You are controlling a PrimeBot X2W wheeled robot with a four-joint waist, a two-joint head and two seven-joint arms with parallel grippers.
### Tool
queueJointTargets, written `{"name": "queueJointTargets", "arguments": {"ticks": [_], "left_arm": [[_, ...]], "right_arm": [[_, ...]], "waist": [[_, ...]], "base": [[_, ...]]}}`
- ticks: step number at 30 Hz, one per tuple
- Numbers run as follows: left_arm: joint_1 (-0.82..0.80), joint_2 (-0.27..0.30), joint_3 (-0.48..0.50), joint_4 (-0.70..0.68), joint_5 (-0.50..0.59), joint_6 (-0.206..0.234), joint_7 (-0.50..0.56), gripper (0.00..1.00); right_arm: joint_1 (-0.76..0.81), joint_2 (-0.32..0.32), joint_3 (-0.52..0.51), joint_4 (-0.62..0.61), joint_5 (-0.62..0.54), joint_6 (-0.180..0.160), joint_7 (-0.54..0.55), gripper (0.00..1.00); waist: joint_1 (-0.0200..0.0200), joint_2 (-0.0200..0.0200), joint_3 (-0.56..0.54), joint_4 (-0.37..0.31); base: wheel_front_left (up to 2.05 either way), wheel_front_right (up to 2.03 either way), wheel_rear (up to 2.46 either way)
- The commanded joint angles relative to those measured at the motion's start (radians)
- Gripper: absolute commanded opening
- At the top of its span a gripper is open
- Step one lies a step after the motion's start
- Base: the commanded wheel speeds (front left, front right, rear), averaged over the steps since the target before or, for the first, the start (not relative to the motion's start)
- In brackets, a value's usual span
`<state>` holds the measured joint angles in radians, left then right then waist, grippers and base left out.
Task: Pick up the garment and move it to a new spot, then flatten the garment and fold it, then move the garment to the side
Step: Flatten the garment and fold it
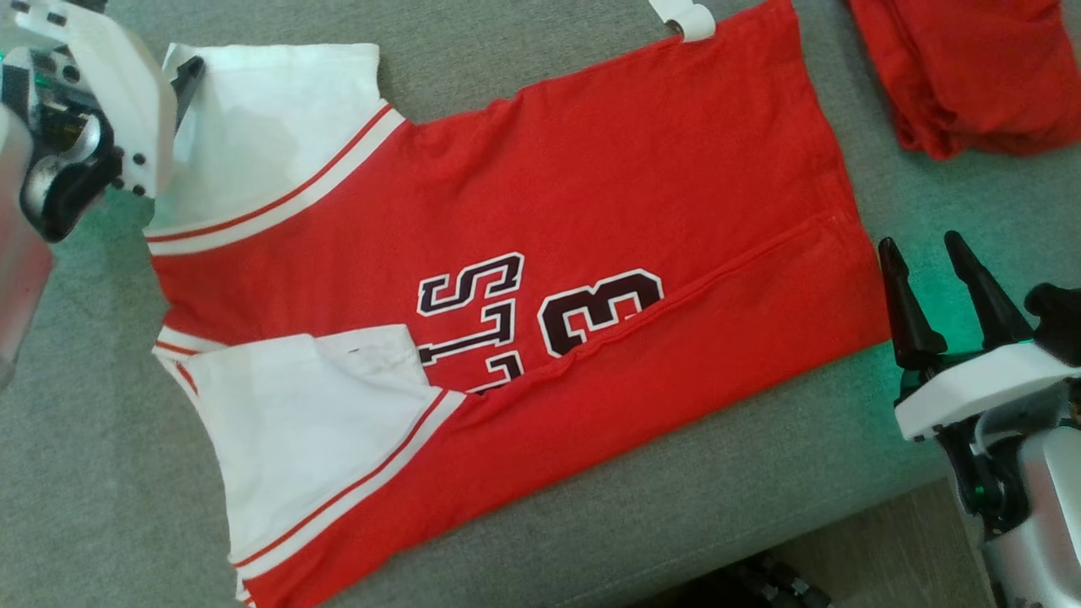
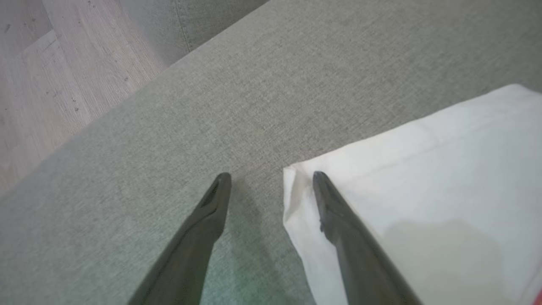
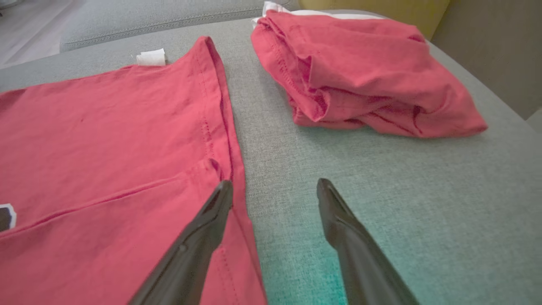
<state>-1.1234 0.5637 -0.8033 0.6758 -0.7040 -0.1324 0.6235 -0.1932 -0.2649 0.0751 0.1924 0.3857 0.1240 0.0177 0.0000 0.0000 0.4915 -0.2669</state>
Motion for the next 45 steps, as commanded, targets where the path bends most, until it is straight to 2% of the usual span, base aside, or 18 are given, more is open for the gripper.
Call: {"name": "queueJointTargets", "arguments": {"ticks": [1, 2, 3, 4, 5, 6, 10, 18, 21, 26, 31, 37, 45], "left_arm": [[-0.034, 0.054, 0.019, -0.014, -0.022, 0.002, 0.016, 1.0], [-0.031, 0.056, 0.013, -0.013, -0.031, 0.002, 0.023, 1.0], [-0.028, 0.057, 0.009, -0.013, -0.043, 0.002, 0.031, 0.89], [-0.025, 0.057, 0.003, -0.014, -0.059, 0.002, 0.042, 0.5], [-0.022, 0.056, -0.001, -0.022, -0.076, 0.002, 0.048, 0.33], [-0.02, 0.056, -0.003, -0.029, -0.093, 0.002, 0.048, 0.0], [-0.022, 0.063, -0.014, -0.061, -0.12, 0.002, 0.017, 0.0], [-0.044, 0.065, -0.057, -0.06, -0.096, 0.002, -0.167, 0.0], [-0.049, 0.058, -0.083, -0.053, -0.107, 0.002, -0.189, 0.0], [-0.07, 0.045, -0.136, -0.067, -0.125, 0.002, -0.193, 0.0], [-0.092, 0.033, -0.178, -0.096, -0.158, 0.002, -0.2, 0.0], [-0.119, 0.03, -0.224, -0.114, -0.181, 0.002, -0.215, 0.0], [-0.14, 0.041, -0.27, -0.11, -0.22, 0.002, -0.239, 0.0]], "right_arm": [[0.001, -0.018, 0.006, -0.023, 0.001, 0.007, -0.011, 1.0], [0.001, -0.019, 0.004, -0.021, 0.0, 0.007, -0.012, 1.0], [0.001, -0.021, 0.002, -0.02, -0.001, 0.007, -0.012, 1.0], [0.001, -0.022, -0.002, -0.019, -0.001, 0.007, -0.013, 1.0], [0.001, -0.024, -0.005, -0.019, -0.001, 0.007, -0.013, 1.0], [0.0, -0.025, -0.007, -0.019, -0.002, 0.007, -0.013, 1.0], [-0.008, -0.028, -0.008, -0.019, -0.002, 0.007, -0.013, 1.0], [-0.095, -0.053, 0.045, -0.018, 0.012, 0.007, 0.029, 1.0], [-0.189, -0.064, 0.09, 0.024, 0.051, 0.007, 0.113, 1.0], [-0.391, -0.084, 0.177, 0.151, 0.15, 0.007, 0.322, 1.0], [-0.556, -0.104, 0.236, 0.277, 0.167, 0.007, 0.421, 1.0], [-0.659, -0.103, 0.265, 0.419, 0.179, 0.007, 0.439, 1.0], [-0.728, -0.089, 0.301, 0.506, 0.217, 0.007, 0.374, 1.0]], "waist": [[0.0, 0.0, -0.003, -0.003], [0.0, 0.0, -0.005, -0.004], [0.0, 0.0, -0.007, -0.003], [0.0, 0.0, -0.009, -0.002], [0.0, 0.0, -0.011, 0.0], [0.0, 0.0, -0.013, 0.001], [0.0, 0.0, -0.017, 0.008], [0.0, 0.0, -0.037, 0.038], [0.0, 0.0, -0.046, 0.053], [0.0, 0.0, -0.04, 0.082], [0.0, 0.0, -0.032, 0.113], [0.0, 0.0, -0.022, 0.142], [0.0, 0.0, -0.011, 0.157]], "base": [[0.0, 0.0, 0.0], [0.0, 0.0, 0.0], [0.0, 0.0, 0.0], [0.0, 0.0, 0.0], [0.0, 0.0, 0.0], [0.0, 0.0, 0.0], [0.0, 0.0, 0.0], [0.0, 0.0, 0.0], [0.0, 0.0, 0.0], [0.0, 0.0, 0.0], [0.0, 0.0, 0.0], [0.0, 0.0, 0.0], [0.0, 0.0, 0.0]]}}
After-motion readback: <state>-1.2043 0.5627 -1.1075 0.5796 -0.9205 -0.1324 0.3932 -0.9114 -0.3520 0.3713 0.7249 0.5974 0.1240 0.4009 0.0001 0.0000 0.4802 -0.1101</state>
